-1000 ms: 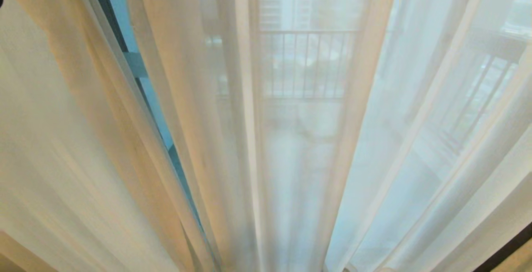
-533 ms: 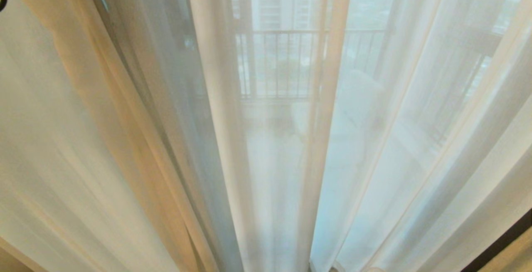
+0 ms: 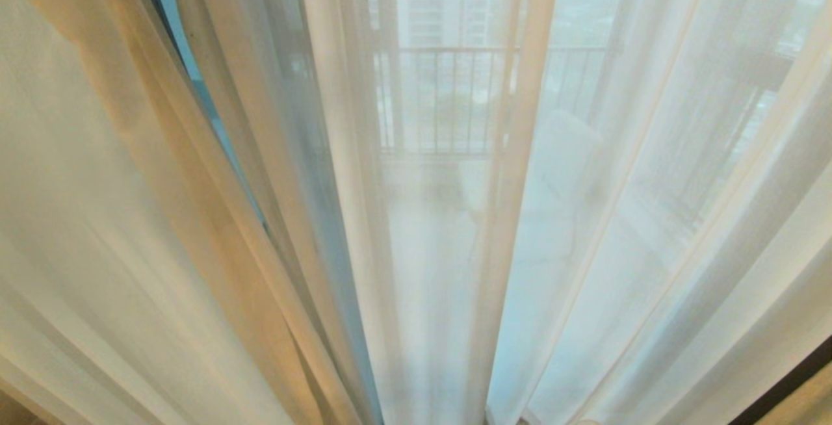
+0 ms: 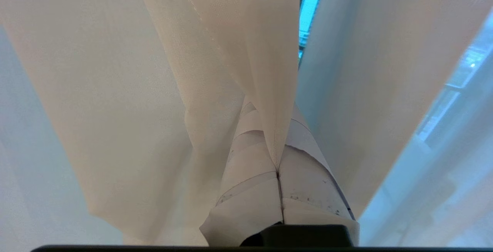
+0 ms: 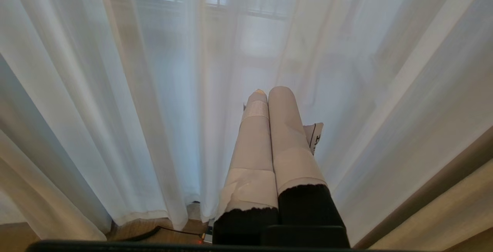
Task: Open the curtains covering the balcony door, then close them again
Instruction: Close the inner curtains on both sides
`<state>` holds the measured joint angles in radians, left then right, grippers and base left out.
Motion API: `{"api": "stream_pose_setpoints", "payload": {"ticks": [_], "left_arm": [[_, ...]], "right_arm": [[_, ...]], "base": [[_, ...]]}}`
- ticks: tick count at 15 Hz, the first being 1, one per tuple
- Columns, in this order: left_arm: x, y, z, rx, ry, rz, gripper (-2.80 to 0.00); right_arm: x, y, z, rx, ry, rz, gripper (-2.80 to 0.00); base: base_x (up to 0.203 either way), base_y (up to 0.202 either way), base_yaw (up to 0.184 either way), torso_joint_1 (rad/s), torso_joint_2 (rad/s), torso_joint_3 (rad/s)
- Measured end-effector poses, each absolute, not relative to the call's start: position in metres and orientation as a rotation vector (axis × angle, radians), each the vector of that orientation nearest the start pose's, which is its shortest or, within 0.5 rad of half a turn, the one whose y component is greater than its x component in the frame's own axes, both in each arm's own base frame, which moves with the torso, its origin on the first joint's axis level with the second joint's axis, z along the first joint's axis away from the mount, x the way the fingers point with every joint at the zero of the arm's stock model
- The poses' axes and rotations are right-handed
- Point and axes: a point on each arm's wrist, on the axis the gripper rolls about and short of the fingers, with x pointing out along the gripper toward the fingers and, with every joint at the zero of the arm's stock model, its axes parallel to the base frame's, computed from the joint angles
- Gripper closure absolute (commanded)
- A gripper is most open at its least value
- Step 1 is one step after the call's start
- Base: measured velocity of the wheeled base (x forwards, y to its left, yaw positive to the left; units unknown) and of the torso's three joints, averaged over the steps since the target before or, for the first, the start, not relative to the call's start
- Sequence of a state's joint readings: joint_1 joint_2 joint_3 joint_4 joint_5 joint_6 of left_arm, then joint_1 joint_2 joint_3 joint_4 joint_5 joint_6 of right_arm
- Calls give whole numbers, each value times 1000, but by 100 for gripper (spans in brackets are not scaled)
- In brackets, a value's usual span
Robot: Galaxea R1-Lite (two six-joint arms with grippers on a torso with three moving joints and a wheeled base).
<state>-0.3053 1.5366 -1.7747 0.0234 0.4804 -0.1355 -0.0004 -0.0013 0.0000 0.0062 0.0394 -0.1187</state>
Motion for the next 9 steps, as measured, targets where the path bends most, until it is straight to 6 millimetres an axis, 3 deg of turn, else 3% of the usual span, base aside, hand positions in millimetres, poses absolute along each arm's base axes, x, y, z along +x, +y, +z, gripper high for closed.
{"api": "stream_pose_setpoints", "payload": {"ticks": [5,9], "left_arm": [[224,-70,441,-232,-236,113,0],[206,-104,448,-247,-263,-48,0]], "right_arm": [[-23,1,75,-119,3,40,0],[-23,1,75,-119,3,39,0]], "base": [[0,0,0,0,0,0],[0,0,0,0,0,0]]}}
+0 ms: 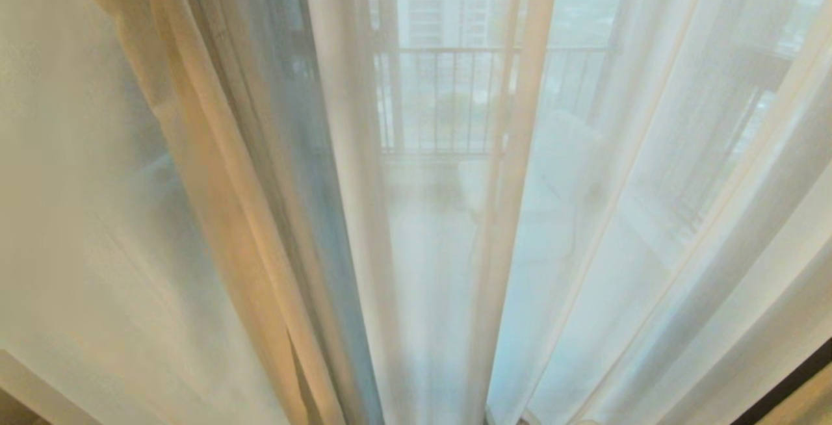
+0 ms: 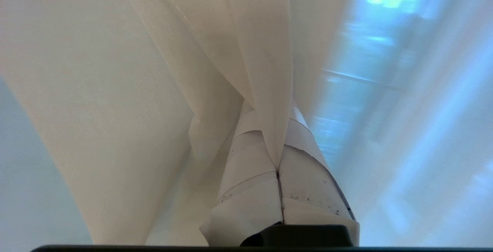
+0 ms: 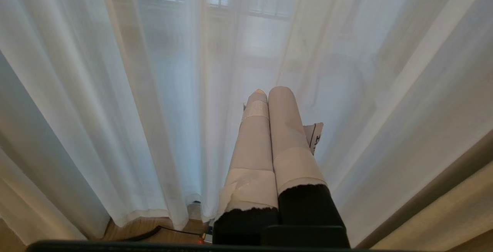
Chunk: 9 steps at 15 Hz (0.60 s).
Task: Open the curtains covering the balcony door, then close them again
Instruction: Close the inner curtains on both sides
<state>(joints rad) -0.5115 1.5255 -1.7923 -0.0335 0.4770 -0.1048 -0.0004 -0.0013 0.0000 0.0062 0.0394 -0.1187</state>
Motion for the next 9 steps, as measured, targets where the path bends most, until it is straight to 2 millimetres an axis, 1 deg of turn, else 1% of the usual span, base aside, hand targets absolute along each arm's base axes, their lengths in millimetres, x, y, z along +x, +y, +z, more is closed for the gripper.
{"api": "stream_pose_setpoints", "payload": {"ticks": [2,5,7,9], "left_arm": [[192,-128,450,-252,-266,-164,0],[173,-159,451,-266,-273,-311,0],[166,-180,449,-257,-275,-388,0],[164,-201,447,-251,-278,-445,0]], "right_arm": [[-23,1,75,-119,3,39,0],[-23,1,75,-119,3,39,0],[-23,1,75,-119,3,40,0],[-23,1,75,-119,3,39,0]], "base": [[0,0,0,0,0,0],[0,0,0,0,0,0],[0,0,0,0,0,0],[0,0,0,0,0,0]]}}
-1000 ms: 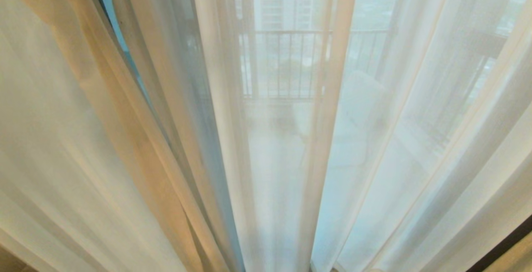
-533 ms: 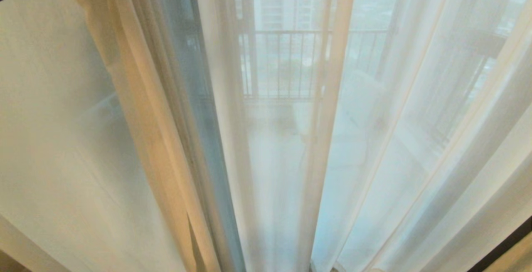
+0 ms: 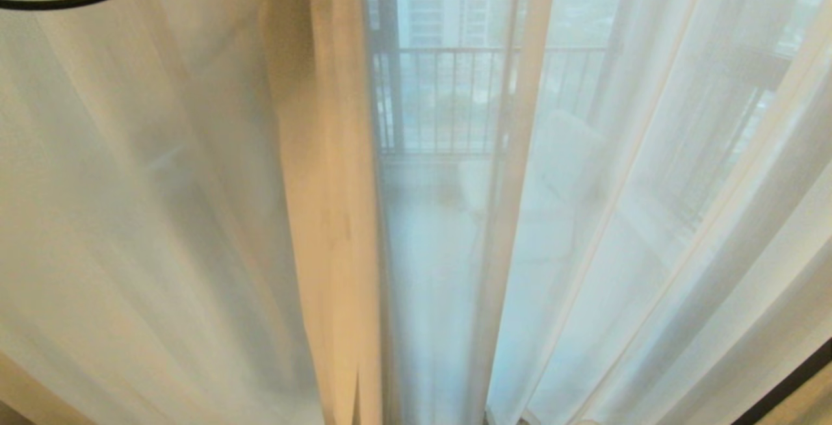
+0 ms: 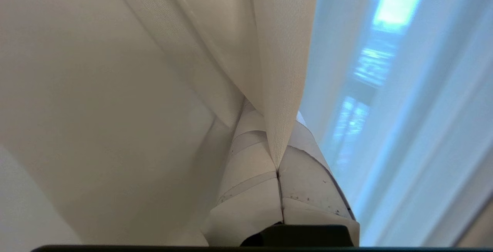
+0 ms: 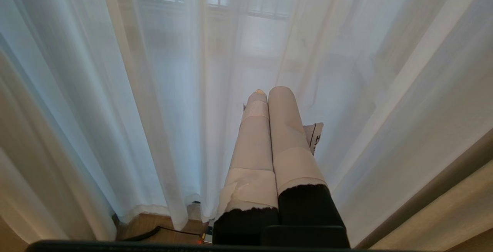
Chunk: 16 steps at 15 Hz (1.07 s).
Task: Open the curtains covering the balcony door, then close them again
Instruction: Close the inner curtains on both sides
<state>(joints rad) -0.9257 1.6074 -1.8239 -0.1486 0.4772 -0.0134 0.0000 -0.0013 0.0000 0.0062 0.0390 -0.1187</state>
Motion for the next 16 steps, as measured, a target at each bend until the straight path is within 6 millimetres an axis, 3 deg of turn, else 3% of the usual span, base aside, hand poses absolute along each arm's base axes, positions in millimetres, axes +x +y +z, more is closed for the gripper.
{"api": "stream_pose_setpoints", "payload": {"ticks": [4,9,16], "left_arm": [[167,-244,444,-265,-284,-531,0],[176,-297,416,-229,-233,-611,0],[197,-319,390,-197,-192,-573,0]], "right_arm": [[-23,1,75,-119,3,40,0],[-23,1,75,-118,2,39,0],[-23,1,75,-118,3,40,0]], "base": [[0,0,0,0,0,0],[0,0,0,0,0,0],[0,0,0,0,0,0]]}}
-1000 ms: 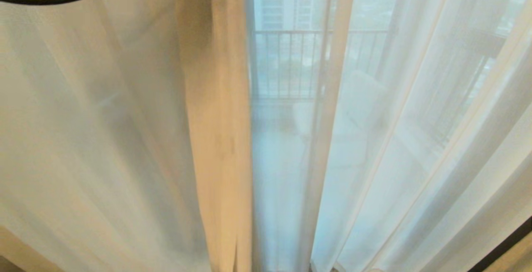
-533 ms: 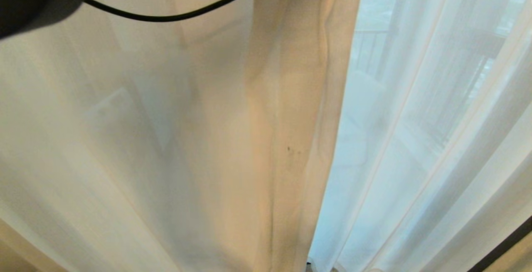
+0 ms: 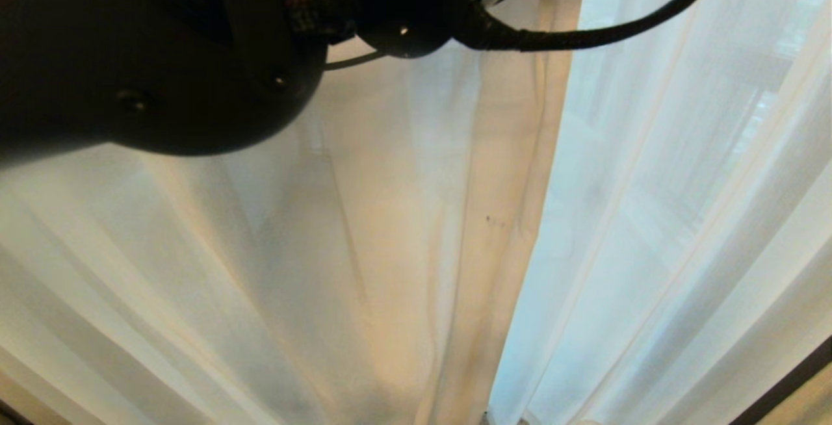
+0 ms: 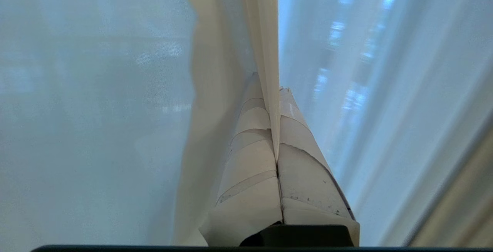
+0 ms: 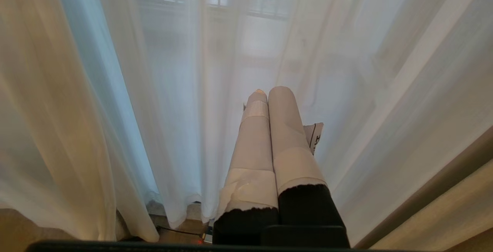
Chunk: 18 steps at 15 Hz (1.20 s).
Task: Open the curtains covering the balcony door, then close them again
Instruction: Close the inner curtains on both sides
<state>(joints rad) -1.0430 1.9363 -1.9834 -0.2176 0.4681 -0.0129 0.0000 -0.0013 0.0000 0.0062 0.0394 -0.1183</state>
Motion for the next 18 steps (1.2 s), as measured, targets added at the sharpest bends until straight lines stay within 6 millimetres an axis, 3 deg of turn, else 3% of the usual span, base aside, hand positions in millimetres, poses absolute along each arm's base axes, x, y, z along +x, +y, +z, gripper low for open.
{"api": "stream_pose_setpoints", "payload": {"ticks": [6,10,17,18], "left_arm": [[240,-301,377,-182,-161,-258,0],[264,-281,375,-172,-163,-162,0],[269,-269,381,-175,-174,-128,0],[268,-268,382,-176,-175,-127,-280]], "right_arm": [[-23,1,75,-118,2,40,0],[-23,1,75,-119,2,40,0],[-23,1,75,-119,3,39,0],[-23,1,75,-119,3,39,0]], "base": [[0,0,0,0,0,0],[0,0,0,0,0,0],[0,0,0,0,0,0],[0,0,0,0,0,0]]}}
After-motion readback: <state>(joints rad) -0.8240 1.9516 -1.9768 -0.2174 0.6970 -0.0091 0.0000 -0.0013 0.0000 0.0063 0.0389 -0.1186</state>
